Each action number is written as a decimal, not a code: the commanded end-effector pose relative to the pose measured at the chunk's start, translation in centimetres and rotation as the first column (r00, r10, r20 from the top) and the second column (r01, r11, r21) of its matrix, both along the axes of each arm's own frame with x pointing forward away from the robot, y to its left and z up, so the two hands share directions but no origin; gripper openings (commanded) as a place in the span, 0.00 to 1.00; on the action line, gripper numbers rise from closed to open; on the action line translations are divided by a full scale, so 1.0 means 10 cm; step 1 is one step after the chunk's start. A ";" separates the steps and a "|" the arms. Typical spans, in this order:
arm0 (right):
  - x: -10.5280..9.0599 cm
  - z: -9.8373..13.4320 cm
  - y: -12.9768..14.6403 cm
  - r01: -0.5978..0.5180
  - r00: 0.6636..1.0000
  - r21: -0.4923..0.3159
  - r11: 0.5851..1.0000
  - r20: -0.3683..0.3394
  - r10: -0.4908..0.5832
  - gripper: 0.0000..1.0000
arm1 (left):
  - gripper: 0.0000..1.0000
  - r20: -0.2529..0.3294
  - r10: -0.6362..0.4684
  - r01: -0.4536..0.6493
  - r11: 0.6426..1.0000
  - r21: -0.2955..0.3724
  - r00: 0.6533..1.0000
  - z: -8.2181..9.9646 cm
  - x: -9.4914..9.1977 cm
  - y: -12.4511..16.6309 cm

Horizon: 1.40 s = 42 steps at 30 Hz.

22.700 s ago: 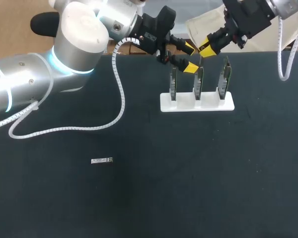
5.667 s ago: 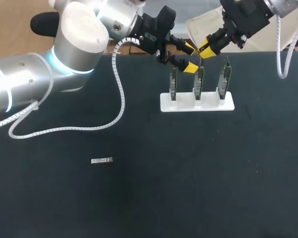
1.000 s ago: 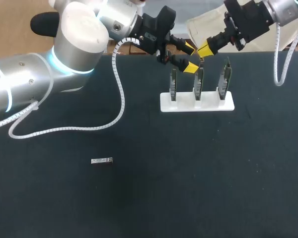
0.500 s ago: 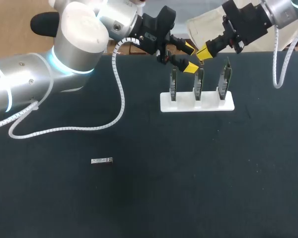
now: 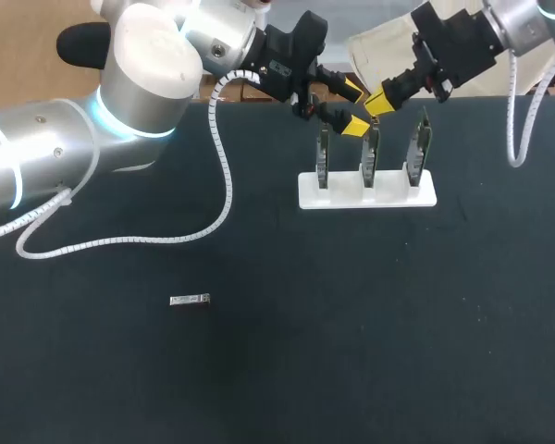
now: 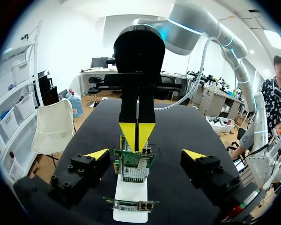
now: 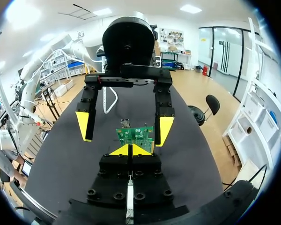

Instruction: Pick up the optical module with the left hand, and insert it into the network port with the right hand.

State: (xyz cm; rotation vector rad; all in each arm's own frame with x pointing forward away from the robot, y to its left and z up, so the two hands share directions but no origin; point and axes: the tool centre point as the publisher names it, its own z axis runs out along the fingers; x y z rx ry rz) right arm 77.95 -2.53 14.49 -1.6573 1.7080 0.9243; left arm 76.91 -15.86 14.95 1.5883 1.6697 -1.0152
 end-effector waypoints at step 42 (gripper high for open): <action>-0.06 0.35 -0.79 0.072 0.997 0.069 0.995 -0.035 -0.070 0.00 | 1.00 -0.003 -0.004 0.004 1.000 0.004 1.000 0.00 0.02 -0.01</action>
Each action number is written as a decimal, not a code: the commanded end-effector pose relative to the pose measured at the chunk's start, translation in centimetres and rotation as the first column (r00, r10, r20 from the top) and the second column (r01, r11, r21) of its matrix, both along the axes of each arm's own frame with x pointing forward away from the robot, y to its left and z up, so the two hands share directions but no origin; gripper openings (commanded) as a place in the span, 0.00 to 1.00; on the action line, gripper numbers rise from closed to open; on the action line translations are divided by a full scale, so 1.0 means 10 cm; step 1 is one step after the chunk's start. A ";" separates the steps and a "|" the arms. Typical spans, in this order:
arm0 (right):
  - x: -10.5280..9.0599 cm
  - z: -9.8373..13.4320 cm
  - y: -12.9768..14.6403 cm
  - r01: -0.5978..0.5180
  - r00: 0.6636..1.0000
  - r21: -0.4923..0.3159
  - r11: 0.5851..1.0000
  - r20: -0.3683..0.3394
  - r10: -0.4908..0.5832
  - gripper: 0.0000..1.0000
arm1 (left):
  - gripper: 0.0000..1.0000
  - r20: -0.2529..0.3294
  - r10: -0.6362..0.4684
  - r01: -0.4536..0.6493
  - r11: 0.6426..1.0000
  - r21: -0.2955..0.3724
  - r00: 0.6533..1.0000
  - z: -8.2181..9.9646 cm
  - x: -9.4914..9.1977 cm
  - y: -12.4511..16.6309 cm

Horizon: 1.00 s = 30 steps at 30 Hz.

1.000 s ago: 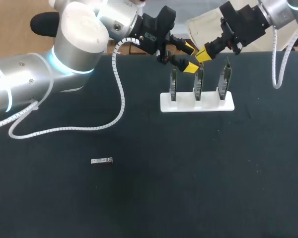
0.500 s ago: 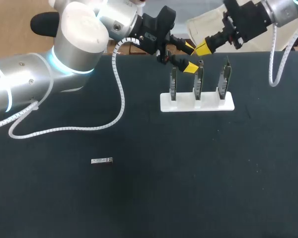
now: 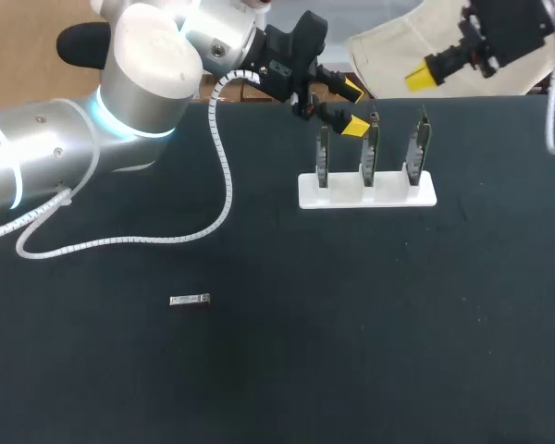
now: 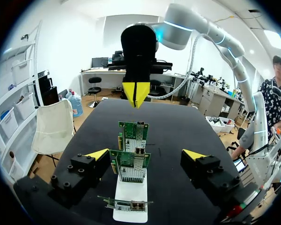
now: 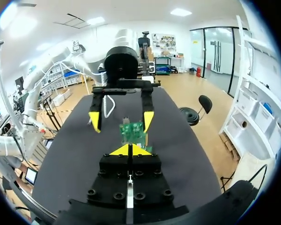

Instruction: Pick up the optical module with the left hand, and insert it into the network port with the right hand.

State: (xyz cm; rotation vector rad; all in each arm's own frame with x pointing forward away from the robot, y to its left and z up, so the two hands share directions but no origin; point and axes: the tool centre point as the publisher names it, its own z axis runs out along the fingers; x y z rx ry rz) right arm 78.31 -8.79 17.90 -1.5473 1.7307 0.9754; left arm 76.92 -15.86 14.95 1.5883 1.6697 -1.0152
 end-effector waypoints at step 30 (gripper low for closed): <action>-0.21 -0.23 -0.53 -0.020 0.997 -0.021 1.000 -0.070 0.019 0.00 | 1.00 -0.003 -0.004 0.004 1.000 0.004 1.000 0.00 0.02 -0.01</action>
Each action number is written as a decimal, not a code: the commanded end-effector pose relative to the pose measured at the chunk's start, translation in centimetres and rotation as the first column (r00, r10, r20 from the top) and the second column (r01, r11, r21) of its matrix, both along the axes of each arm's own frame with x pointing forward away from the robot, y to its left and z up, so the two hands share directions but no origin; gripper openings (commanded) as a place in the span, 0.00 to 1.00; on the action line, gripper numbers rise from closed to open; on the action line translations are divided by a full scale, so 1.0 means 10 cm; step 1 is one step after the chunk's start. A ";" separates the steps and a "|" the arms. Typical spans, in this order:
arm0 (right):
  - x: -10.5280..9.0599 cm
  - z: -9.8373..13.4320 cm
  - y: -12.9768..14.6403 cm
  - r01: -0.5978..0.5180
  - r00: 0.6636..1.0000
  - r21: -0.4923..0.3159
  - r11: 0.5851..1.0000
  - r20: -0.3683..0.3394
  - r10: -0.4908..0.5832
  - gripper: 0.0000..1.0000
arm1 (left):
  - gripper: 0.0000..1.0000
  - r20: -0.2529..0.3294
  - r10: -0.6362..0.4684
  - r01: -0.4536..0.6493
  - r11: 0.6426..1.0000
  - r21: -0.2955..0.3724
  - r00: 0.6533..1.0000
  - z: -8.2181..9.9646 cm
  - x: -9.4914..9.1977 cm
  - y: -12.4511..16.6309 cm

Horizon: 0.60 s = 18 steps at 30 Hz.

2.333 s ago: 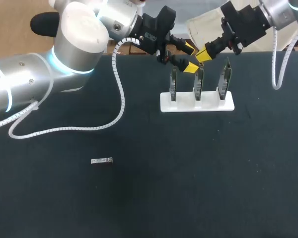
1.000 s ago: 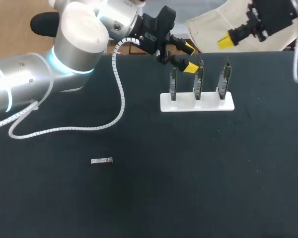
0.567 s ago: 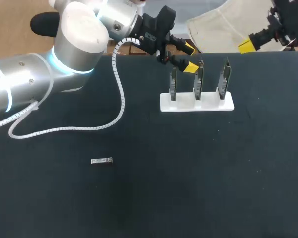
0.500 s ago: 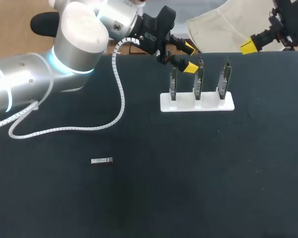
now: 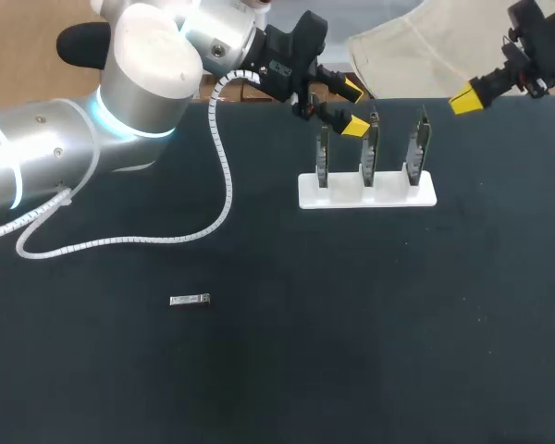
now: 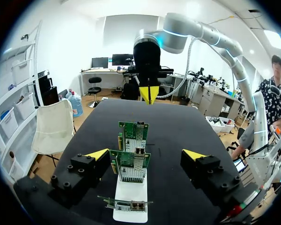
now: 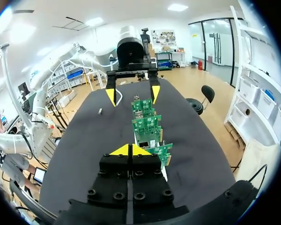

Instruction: Pick up the optical module with the left hand, and insert it into the network port with the right hand.

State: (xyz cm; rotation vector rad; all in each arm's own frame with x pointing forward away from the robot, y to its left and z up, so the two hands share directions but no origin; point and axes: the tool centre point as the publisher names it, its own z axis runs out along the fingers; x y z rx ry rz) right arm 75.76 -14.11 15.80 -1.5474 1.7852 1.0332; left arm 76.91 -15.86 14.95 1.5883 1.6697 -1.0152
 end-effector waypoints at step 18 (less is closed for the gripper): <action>0.03 -0.05 0.00 -0.030 0.999 -0.031 0.999 0.012 0.030 0.00 | 1.00 -0.003 -0.004 0.004 1.000 0.004 1.000 0.00 0.02 -0.01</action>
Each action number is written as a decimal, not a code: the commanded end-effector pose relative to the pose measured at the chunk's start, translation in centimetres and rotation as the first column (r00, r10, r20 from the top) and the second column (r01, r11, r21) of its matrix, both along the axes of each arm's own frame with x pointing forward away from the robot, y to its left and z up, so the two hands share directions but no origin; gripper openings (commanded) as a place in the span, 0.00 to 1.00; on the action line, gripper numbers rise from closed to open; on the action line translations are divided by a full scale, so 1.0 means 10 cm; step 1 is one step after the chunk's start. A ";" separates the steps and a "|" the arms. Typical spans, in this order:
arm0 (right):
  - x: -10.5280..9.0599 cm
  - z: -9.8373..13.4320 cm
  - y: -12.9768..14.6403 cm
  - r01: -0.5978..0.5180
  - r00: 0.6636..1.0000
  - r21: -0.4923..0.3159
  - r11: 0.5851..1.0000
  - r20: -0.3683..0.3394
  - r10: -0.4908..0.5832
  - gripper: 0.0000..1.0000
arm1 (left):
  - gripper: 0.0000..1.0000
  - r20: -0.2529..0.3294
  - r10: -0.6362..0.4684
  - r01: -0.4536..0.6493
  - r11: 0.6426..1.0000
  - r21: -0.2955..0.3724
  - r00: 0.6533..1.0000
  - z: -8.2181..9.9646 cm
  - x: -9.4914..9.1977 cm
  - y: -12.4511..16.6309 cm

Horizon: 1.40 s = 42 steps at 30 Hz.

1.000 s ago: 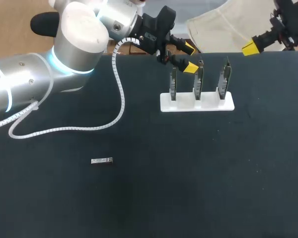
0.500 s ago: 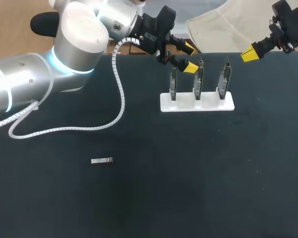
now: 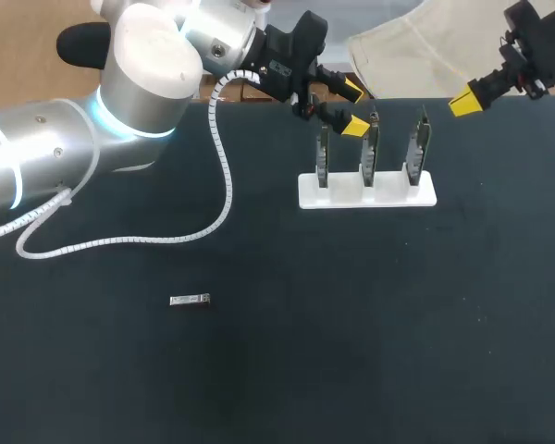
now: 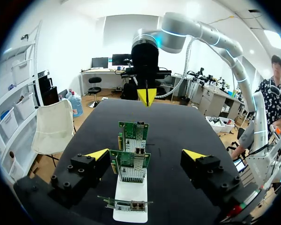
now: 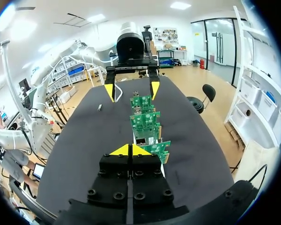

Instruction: Pick up the optical module with the left hand, and insert it into the network port with the right hand.

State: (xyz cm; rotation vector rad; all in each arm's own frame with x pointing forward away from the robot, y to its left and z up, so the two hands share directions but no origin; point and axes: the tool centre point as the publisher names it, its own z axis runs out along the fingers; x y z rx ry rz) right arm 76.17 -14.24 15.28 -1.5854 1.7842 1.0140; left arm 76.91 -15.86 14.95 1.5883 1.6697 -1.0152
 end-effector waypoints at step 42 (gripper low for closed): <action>-0.02 0.00 0.01 0.008 1.000 -0.022 1.000 -0.003 -0.009 1.00 | 1.00 0.016 -0.004 0.004 1.000 -0.005 1.000 0.02 0.02 -0.01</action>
